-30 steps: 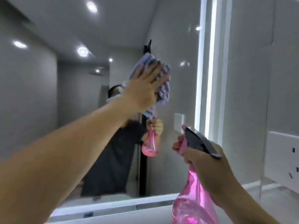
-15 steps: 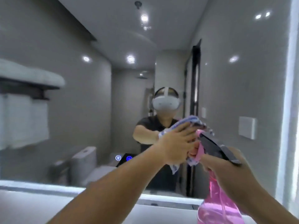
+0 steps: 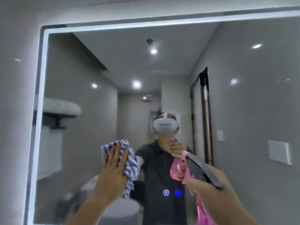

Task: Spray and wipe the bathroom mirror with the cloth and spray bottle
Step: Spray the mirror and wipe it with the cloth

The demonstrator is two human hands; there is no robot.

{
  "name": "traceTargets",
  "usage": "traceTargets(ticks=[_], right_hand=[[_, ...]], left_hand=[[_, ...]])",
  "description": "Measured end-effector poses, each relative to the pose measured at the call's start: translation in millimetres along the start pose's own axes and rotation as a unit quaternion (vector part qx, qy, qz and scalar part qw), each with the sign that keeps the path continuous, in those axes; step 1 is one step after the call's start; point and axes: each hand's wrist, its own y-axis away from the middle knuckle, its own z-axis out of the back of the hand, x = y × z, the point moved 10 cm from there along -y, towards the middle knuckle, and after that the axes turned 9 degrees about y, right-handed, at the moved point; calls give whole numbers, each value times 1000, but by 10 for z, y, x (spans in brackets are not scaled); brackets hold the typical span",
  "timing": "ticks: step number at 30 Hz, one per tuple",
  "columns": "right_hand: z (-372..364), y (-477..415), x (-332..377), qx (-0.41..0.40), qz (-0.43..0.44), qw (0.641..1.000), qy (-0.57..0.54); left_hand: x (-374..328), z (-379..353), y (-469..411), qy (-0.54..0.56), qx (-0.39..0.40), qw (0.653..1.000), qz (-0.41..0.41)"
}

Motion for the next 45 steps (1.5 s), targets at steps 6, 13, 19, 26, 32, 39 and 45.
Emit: traceTargets(ticks=[6, 13, 19, 26, 32, 39, 45], right_hand=[[-1132, 244, 469, 91, 52, 994, 41], [-1481, 218, 611, 55, 55, 995, 65], [-1659, 92, 448, 32, 31, 997, 68], [-1967, 243, 95, 43, -23, 997, 54], [-2002, 209, 195, 55, 7, 997, 59], [-1841, 250, 286, 74, 25, 995, 66], [-1562, 387, -57, 37, -21, 993, 112]], left_hand=[[476, -50, 1237, 15, 116, 992, -45], [1612, 464, -455, 100, -24, 947, 306], [1355, 364, -44, 50, -42, 991, 118], [1022, -314, 2041, 90, 133, 985, 68], [1641, 248, 866, 41, 22, 987, 152], [1872, 443, 315, 57, -52, 959, 273], [832, -301, 1933, 80, 106, 987, 94]])
